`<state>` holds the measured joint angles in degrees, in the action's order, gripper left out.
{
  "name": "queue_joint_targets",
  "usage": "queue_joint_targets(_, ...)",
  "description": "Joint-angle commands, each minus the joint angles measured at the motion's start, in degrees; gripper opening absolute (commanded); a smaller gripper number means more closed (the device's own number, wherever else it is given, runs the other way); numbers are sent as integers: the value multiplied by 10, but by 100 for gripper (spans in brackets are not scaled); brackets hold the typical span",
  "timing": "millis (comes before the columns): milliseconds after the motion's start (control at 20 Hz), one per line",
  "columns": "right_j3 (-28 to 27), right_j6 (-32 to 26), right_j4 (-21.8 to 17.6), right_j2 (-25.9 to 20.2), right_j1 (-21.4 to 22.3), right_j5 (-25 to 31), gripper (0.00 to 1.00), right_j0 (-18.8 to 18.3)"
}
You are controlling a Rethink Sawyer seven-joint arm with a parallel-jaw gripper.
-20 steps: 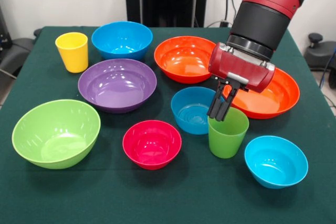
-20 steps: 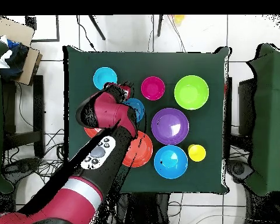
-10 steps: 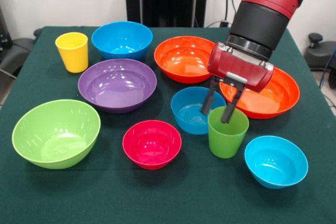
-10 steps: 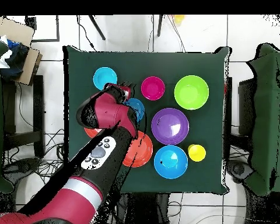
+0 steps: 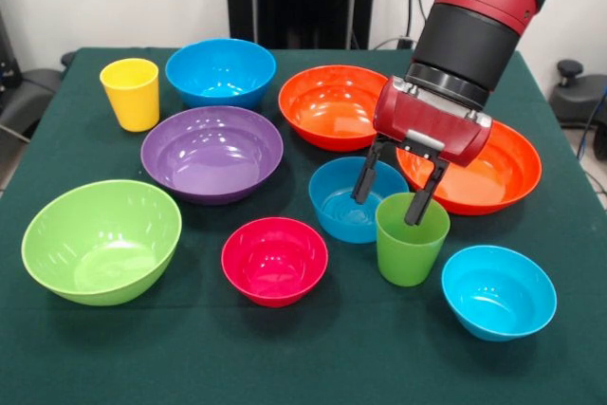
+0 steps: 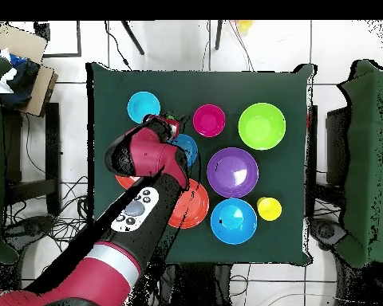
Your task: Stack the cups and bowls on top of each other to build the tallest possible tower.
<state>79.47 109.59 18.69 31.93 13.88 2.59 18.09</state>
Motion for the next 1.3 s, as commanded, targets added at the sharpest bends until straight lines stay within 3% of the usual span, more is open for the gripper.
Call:
queue_joint_targets(50,17,83,-8,-72,-2,22,100,-9)
queue_joint_targets(350,11,82,-6,-69,-7,25,100,-7)
queue_joint_targets(1300,-23,90,7,-52,-76,-33,100,6)
